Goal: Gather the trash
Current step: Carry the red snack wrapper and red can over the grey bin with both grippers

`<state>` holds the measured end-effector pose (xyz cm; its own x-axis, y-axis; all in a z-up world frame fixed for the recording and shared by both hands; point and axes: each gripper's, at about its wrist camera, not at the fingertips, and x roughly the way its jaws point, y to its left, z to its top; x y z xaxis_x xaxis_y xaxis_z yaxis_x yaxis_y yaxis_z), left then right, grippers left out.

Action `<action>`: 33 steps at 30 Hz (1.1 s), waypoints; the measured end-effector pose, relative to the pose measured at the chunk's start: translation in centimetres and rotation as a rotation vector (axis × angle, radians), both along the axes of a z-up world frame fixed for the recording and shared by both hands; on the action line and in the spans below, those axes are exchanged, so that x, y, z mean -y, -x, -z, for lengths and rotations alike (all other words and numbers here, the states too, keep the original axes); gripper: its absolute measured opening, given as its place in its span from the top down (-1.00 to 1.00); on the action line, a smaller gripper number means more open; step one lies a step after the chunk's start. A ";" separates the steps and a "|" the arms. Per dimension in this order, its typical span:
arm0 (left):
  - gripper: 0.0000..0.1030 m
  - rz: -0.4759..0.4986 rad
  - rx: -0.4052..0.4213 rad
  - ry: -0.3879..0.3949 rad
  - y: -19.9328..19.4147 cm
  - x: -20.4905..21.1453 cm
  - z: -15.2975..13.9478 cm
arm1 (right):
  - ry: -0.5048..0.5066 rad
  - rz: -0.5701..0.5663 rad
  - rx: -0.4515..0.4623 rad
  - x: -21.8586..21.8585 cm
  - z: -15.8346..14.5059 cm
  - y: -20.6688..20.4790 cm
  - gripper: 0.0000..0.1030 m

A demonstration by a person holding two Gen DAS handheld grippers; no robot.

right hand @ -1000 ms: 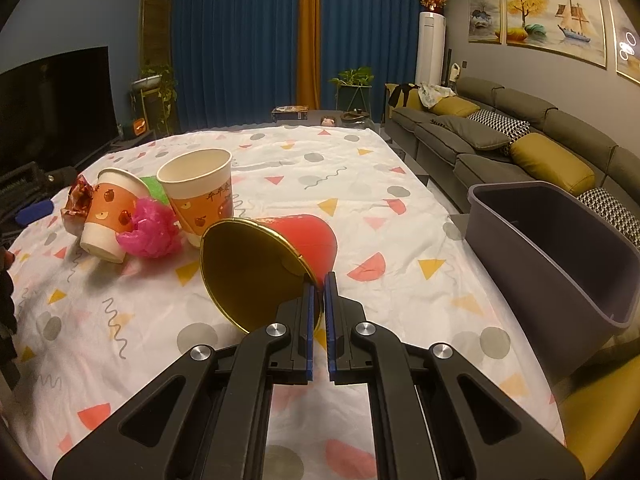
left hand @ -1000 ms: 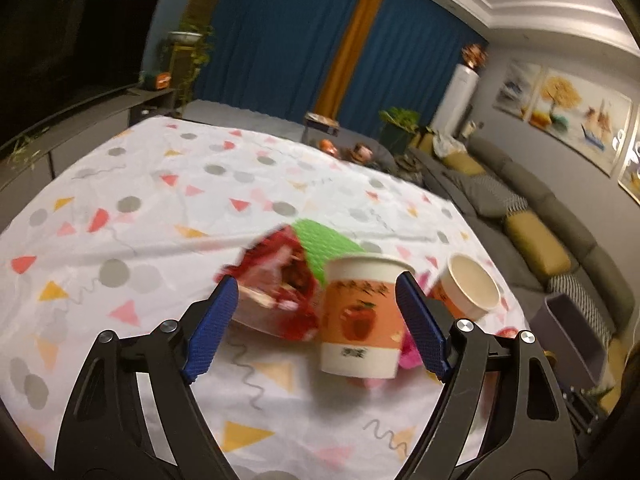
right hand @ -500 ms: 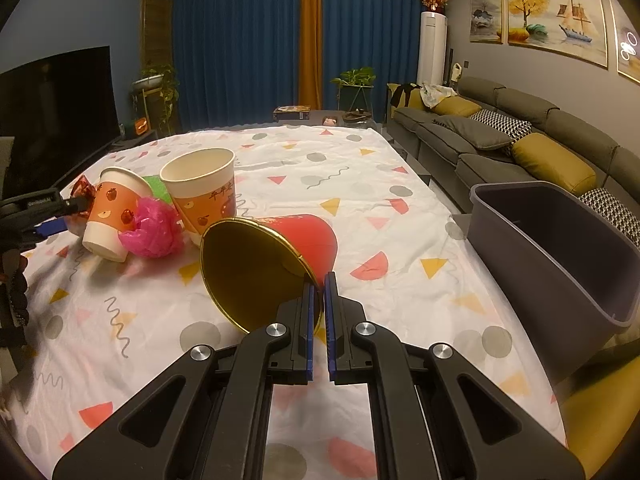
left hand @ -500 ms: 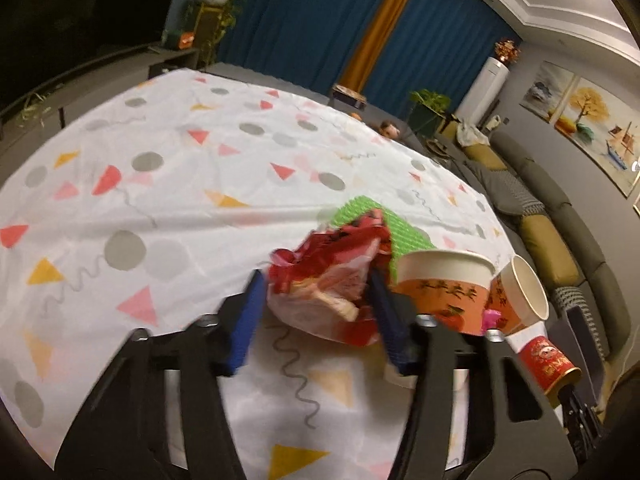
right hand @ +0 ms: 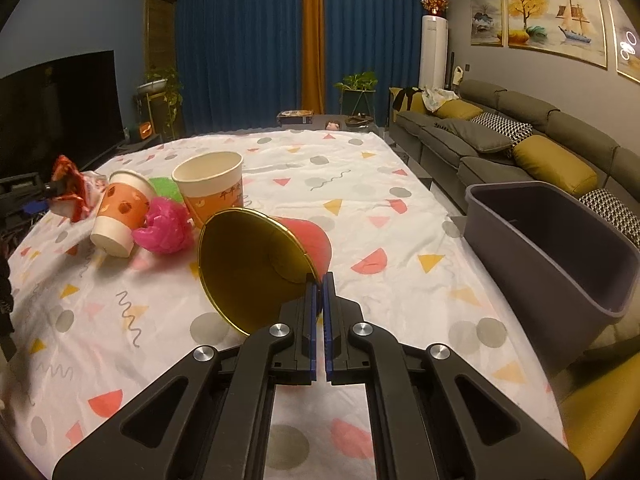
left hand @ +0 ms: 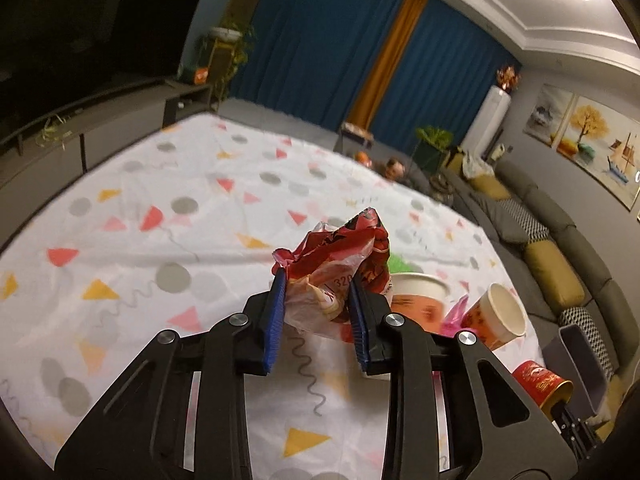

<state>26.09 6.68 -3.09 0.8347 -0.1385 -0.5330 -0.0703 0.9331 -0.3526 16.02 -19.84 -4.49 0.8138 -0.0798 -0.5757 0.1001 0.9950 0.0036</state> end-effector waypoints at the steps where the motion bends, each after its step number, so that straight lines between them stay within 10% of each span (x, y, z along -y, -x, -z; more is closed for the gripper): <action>1: 0.45 0.000 0.014 -0.003 0.6 0.0 -0.3 | -0.004 0.002 0.005 0.2 -0.2 0.2 0.93; 33: 0.45 0.070 0.053 -0.031 6.6 1.7 -2.8 | 0.009 0.033 0.156 2.7 -5.4 6.8 0.93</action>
<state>19.45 4.99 -0.26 0.8506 -0.1813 -0.4935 0.0129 0.9456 -0.3251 9.24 -22.56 0.92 0.8903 -0.1124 -0.4413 0.1313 0.9913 0.0123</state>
